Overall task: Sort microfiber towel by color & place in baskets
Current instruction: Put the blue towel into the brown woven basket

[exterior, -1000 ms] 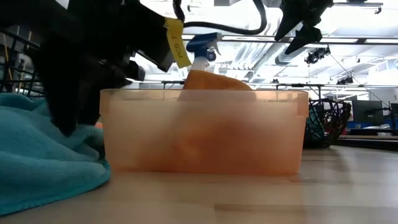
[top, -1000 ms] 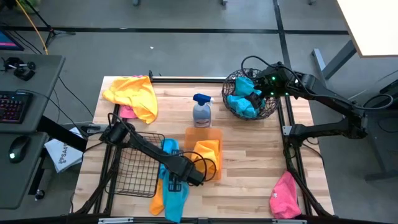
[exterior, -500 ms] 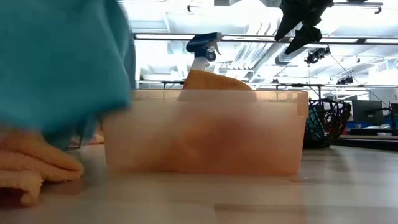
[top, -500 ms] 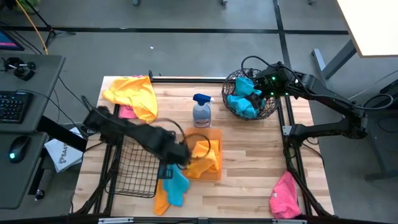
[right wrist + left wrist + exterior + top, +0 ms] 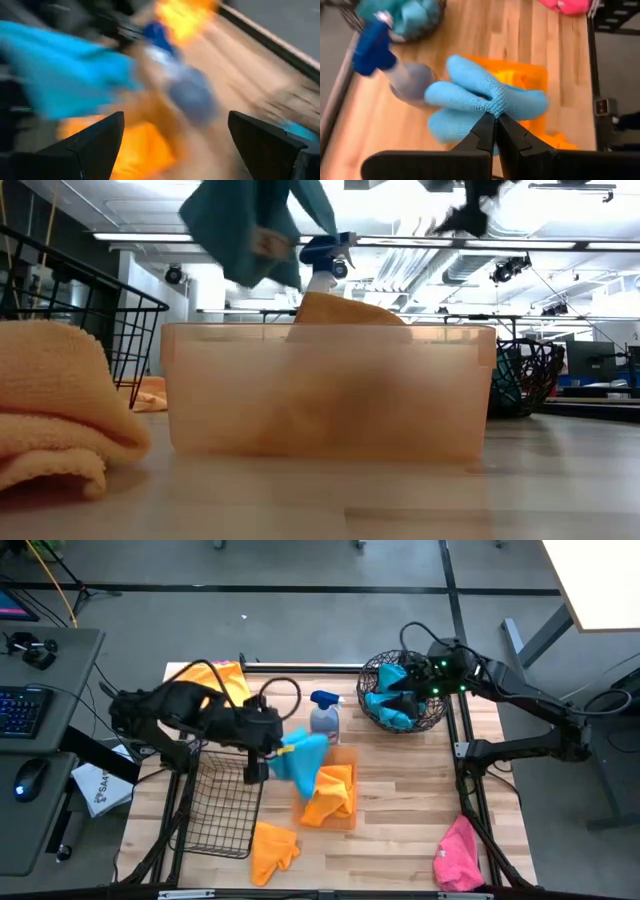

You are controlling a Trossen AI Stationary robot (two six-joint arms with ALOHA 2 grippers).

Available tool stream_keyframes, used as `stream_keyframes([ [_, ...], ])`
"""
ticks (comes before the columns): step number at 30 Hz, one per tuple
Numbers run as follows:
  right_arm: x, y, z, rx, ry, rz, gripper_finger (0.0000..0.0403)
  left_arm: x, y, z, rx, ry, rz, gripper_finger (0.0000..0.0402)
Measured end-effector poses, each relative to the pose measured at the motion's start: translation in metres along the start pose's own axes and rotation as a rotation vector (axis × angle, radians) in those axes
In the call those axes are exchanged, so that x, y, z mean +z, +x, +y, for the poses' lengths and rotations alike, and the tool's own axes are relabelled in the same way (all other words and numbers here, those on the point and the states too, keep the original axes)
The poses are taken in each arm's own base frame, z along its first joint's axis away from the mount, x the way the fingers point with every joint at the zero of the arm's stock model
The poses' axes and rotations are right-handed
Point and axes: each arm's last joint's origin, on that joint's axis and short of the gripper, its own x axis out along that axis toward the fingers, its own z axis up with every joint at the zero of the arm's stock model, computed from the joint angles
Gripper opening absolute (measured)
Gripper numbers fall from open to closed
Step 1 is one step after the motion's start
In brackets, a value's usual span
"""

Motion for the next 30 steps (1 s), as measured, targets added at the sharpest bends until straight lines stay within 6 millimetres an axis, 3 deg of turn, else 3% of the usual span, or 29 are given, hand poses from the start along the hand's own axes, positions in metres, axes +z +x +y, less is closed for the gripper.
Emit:
stream_keyframes([
  [7, 0.019, 0.005, 0.058, 0.339, -0.120, -0.264, 0.0353, 0.015, 0.000, 0.020, 0.230, 0.068, -0.131, 0.0000],
  [14, 0.015, 0.030, 0.104, 0.193, -0.316, -0.482, 0.0353, 0.033, 0.002, 0.042, 0.272, -0.007, -0.260, 0.0000],
  [25, 0.003, 0.089, 0.124, -0.150, -0.447, -0.542, 0.0353, 0.049, 0.000, 0.044, 0.181, -0.012, -0.404, 0.0000],
  [30, 0.008, 0.098, 0.129, -0.100, -0.460, -0.610, 0.0353, 0.051, 0.003, 0.044, 0.191, -0.030, -0.412, 0.0000],
])
